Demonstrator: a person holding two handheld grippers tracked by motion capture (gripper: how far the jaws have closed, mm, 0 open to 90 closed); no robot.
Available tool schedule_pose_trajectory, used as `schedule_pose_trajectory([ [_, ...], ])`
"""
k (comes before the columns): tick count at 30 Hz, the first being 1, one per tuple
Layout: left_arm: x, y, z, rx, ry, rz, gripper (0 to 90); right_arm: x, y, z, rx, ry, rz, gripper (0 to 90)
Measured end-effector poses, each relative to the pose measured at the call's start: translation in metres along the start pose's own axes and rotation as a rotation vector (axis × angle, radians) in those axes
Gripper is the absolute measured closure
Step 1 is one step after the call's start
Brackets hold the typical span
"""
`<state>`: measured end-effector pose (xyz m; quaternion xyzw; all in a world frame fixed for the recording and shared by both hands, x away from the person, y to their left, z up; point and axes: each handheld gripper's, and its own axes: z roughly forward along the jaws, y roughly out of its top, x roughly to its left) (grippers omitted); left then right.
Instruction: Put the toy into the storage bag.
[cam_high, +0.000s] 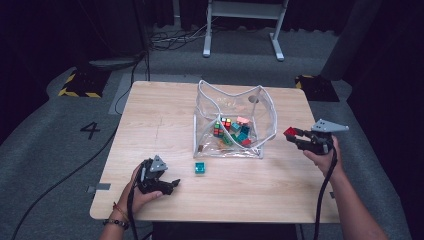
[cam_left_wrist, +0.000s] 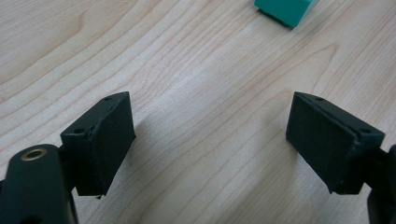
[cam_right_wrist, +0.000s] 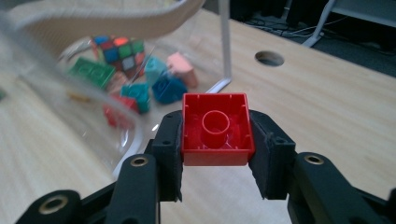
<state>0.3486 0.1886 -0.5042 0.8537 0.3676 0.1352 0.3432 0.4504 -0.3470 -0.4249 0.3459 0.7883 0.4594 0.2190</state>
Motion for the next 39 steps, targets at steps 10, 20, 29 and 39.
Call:
schedule_pose_trajectory([
  [10, 0.0, 0.0, 0.0, 0.001, 0.0, 0.0, 15.5, -0.021, 0.043, 0.008, -0.01, -0.019, -0.009, 59.2],
  [20, 0.0, 0.0, 0.0, 0.003, -0.002, -0.005, 15.5, -0.021, 0.081, 0.016, -0.022, -0.027, -0.035, 59.1],
  [29, 0.0, 0.0, 0.0, 0.002, -0.001, -0.004, 15.5, -0.01, 0.114, 0.017, -0.048, -0.039, -0.092, 59.2],
  [39, 0.0, 0.0, 0.0, 0.002, -0.001, -0.007, 15.5, 0.01, 0.141, 0.006, -0.086, 0.005, -0.145, 59.2],
])
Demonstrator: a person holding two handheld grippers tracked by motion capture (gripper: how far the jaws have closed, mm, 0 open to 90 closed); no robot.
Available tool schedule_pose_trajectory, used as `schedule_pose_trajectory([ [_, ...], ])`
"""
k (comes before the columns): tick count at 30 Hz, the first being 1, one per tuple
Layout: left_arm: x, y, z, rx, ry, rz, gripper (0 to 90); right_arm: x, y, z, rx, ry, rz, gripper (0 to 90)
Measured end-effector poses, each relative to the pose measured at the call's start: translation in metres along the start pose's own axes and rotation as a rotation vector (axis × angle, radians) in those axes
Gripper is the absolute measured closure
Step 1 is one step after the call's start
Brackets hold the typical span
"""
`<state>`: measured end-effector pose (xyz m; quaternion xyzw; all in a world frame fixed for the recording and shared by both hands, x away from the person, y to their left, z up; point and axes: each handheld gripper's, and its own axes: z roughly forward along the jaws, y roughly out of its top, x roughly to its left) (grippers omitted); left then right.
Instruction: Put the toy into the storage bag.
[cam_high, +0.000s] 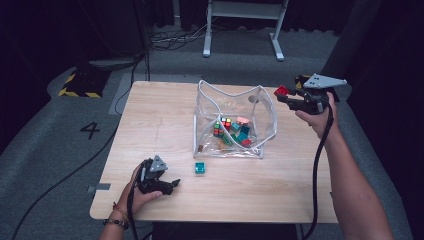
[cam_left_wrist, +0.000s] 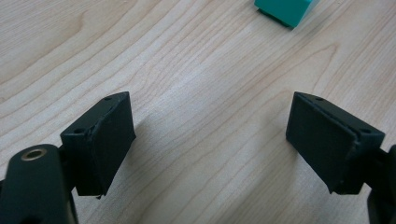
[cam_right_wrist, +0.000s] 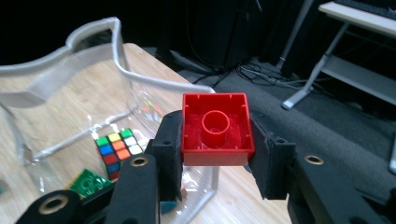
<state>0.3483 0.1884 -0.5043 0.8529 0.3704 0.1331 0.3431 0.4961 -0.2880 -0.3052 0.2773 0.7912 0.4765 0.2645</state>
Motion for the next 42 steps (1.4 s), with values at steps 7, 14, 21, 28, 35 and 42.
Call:
schedule_pose_trajectory([
  [7, 0.0, 0.0, 0.0, 0.0, -0.001, 0.002, 15.5, 0.021, 0.018, -0.003, -0.033, 0.048, -0.05, 59.1],
  [14, 0.0, 0.0, 0.0, -0.001, 0.001, 0.007, 15.5, 0.039, 0.026, 0.004, -0.019, 0.116, -0.1, 59.1],
  [21, 0.0, 0.0, 0.0, -0.001, 0.002, 0.004, 15.5, 0.051, 0.03, 0.016, 0.011, 0.17, -0.145, 59.1],
  [28, 0.0, 0.0, 0.0, -0.001, 0.001, 0.004, 15.5, 0.066, 0.032, 0.03, 0.053, 0.234, -0.188, 59.1],
  [35, 0.0, 0.0, 0.0, -0.001, 0.001, 0.005, 15.5, 0.076, 0.033, 0.049, 0.152, 0.271, -0.235, 59.1],
  [42, 0.0, 0.0, 0.0, -0.001, 0.002, 0.004, 15.5, 0.079, 0.029, 0.066, 0.249, 0.286, -0.251, 59.1],
])
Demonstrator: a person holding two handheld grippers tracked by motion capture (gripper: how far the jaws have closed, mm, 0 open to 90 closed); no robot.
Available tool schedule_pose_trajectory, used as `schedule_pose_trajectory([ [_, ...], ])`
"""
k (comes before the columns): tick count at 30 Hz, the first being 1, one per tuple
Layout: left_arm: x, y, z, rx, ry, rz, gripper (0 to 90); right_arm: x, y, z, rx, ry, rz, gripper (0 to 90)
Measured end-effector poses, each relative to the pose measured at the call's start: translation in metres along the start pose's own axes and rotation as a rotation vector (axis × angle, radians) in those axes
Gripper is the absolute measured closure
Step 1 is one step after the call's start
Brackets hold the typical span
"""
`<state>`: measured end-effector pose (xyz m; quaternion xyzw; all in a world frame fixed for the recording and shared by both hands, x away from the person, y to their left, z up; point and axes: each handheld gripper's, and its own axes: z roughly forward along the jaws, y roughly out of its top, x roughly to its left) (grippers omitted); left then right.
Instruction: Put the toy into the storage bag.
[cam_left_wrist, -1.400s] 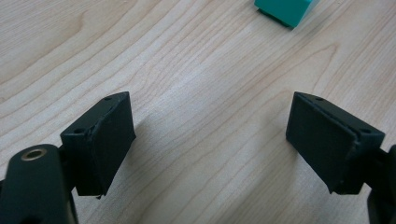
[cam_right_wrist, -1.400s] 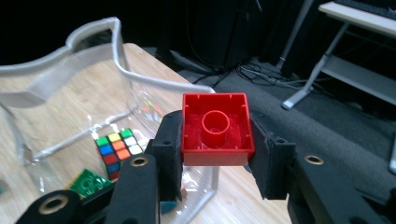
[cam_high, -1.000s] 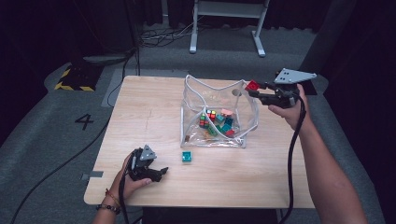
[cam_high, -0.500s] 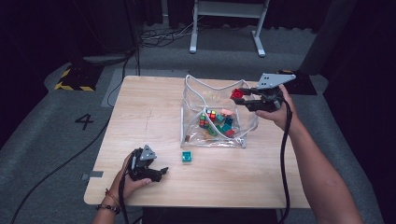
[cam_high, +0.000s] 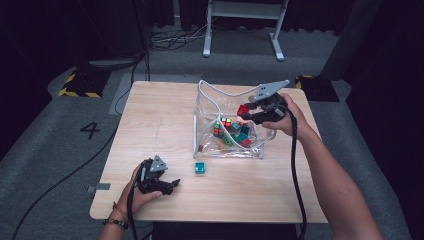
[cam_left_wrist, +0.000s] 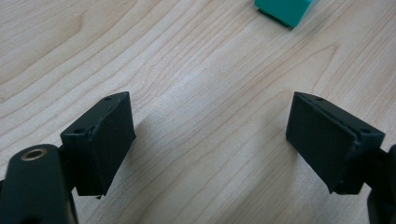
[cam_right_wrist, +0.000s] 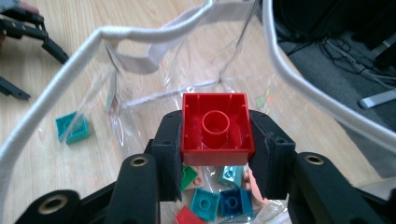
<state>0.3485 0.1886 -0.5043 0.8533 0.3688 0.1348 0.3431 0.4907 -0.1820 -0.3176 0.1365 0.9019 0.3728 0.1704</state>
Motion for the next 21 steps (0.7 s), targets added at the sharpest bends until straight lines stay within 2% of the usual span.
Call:
schedule_pose_trajectory([
  [6, 0.0, 0.0, 0.0, 0.0, 0.0, 0.0, 15.5, 0.0, 0.003, 0.013, 0.095, 0.024, -0.019, 59.1],
  [9, 0.0, 0.0, 0.0, 0.0, 0.0, 0.0, 15.5, -0.001, 0.004, 0.017, 0.117, 0.033, -0.036, 59.1],
  [10, 0.0, 0.0, 0.0, 0.0, 0.0, 0.0, 15.5, -0.001, 0.005, 0.021, 0.159, 0.034, -0.041, 59.1],
  [13, 0.0, 0.0, 0.0, 0.0, 0.0, 0.0, 15.5, -0.001, 0.005, 0.027, 0.203, 0.041, -0.037, 59.1],
  [14, 0.0, 0.0, 0.0, 0.0, 0.0, 0.0, 15.5, -0.001, 0.006, 0.028, 0.213, 0.035, -0.034, 59.1],
  [16, 0.0, 0.0, 0.0, 0.0, 0.0, 0.0, 15.5, -0.002, 0.006, 0.031, 0.23, 0.043, -0.056, 59.1],
  [21, 0.0, 0.0, 0.0, 0.0, 0.0, 0.0, 15.5, -0.002, 0.006, 0.037, 0.293, 0.041, -0.056, 59.1],
])
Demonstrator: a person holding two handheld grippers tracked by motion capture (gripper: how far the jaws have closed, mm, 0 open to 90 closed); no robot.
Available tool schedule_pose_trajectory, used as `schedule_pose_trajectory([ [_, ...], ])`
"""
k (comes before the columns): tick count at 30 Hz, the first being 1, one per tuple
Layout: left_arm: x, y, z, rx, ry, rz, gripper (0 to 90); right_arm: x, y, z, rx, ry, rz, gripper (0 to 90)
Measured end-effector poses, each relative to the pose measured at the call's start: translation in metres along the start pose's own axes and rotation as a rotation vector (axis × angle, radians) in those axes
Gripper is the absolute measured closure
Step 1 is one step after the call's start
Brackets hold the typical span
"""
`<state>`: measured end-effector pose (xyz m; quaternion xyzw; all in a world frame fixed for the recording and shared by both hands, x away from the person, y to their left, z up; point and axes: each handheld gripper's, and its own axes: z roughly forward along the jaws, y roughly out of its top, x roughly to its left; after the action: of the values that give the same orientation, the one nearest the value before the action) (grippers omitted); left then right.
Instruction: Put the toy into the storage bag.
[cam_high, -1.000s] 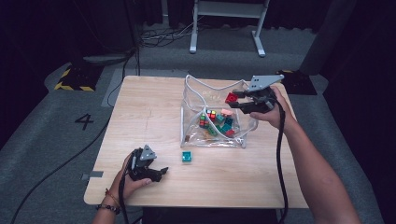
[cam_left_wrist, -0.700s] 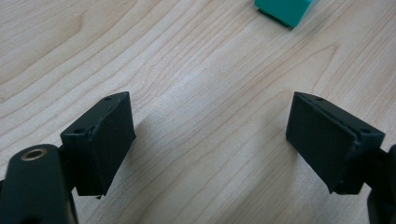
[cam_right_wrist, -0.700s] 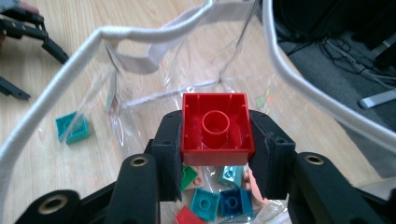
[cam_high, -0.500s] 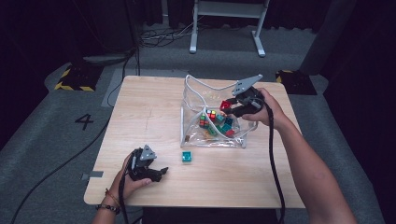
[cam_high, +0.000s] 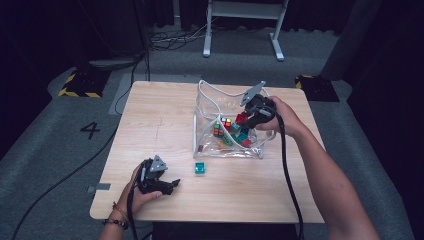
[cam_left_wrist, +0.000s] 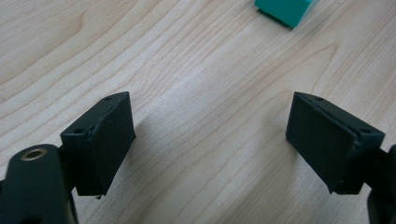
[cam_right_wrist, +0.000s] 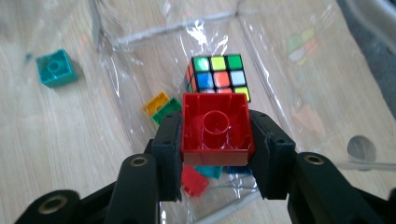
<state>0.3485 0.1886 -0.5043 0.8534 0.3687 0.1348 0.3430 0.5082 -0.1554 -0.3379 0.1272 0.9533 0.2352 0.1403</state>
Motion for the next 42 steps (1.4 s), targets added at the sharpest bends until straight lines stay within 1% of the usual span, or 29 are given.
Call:
schedule_pose_trajectory([
  [1, 0.0, 0.0, 0.0, 0.0, 0.0, 0.0, 15.5, -0.001, -0.001, 0.001, 0.013, 0.005, -0.011, 59.1],
  [3, 0.0, 0.0, 0.0, 0.0, 0.0, 0.0, 15.5, -0.001, -0.002, 0.003, 0.037, 0.013, -0.007, 59.1],
  [7, 0.0, 0.0, 0.0, -0.001, 0.0, 0.0, 15.5, -0.004, -0.008, 0.001, 0.054, 0.011, -0.009, 59.1],
  [9, 0.0, 0.0, 0.0, 0.0, -0.001, 0.002, 15.5, -0.005, -0.012, -0.001, 0.075, 0.003, -0.011, 59.1],
  [12, 0.0, 0.0, 0.0, 0.0, 0.0, 0.0, 15.6, -0.007, -0.02, -0.006, 0.085, 0.0, -0.001, 59.1],
  [15, 0.0, 0.0, 0.0, -0.001, 0.0, 0.0, 15.6, -0.01, -0.027, -0.012, 0.09, -0.02, 0.024, 59.1],
  [18, 0.0, 0.0, 0.0, 0.0, 0.0, 0.002, 15.5, -0.013, -0.036, -0.019, 0.102, -0.025, 0.025, 59.1],
  [19, 0.0, 0.0, 0.0, 0.003, -0.002, -0.007, 15.5, -0.014, -0.037, -0.021, 0.116, -0.032, 0.026, 59.1],
  [20, 0.0, 0.0, 0.0, -0.001, 0.0, 0.003, 15.5, -0.016, -0.04, -0.022, 0.129, -0.039, 0.021, 59.1],
  [22, 0.0, 0.0, 0.0, 0.0, -0.002, -0.004, 15.5, -0.017, -0.043, -0.024, 0.14, -0.039, 0.028, 59.1],
  [25, 0.0, 0.0, 0.0, 0.0, 0.0, 0.002, 15.5, -0.02, -0.049, -0.027, 0.14, -0.037, 0.037, 59.1],
  [26, 0.0, 0.0, 0.0, 0.0, -0.002, -0.001, 15.5, -0.021, -0.05, -0.028, 0.138, -0.04, 0.032, 59.1],
  [28, 0.0, 0.0, 0.0, 0.003, -0.002, -0.003, 15.5, -0.022, -0.053, -0.032, 0.138, -0.043, 0.039, 59.1],
  [29, 0.0, 0.0, 0.0, 0.002, -0.002, -0.003, 15.5, -0.021, -0.053, -0.033, 0.142, -0.048, 0.051, 59.1],
  [30, 0.0, 0.0, 0.0, 0.001, -0.002, -0.004, 15.5, -0.022, -0.054, -0.033, 0.135, -0.043, 0.048, 59.1],
  [31, 0.0, 0.0, 0.0, 0.0, 0.0, 0.0, 15.5, -0.022, -0.054, -0.033, 0.138, -0.046, 0.038, 59.1],
  [34, 0.0, 0.0, 0.0, 0.003, -0.002, -0.003, 15.5, -0.02, -0.053, -0.033, 0.137, -0.053, 0.03, 58.8],
  [36, 0.0, 0.0, 0.0, 0.003, -0.001, -0.006, 15.5, -0.019, -0.053, -0.034, 0.132, -0.06, 0.035, 57.3],
  [38, 0.0, 0.0, 0.0, 0.0, 0.0, 0.002, 15.5, -0.017, -0.052, -0.034, 0.127, -0.059, 0.036, 54.8],
  [42, 0.0, 0.0, 0.0, 0.0, 0.0, -0.001, 15.5, -0.015, -0.055, -0.038, 0.08, -0.065, 0.041, 52.3],
])
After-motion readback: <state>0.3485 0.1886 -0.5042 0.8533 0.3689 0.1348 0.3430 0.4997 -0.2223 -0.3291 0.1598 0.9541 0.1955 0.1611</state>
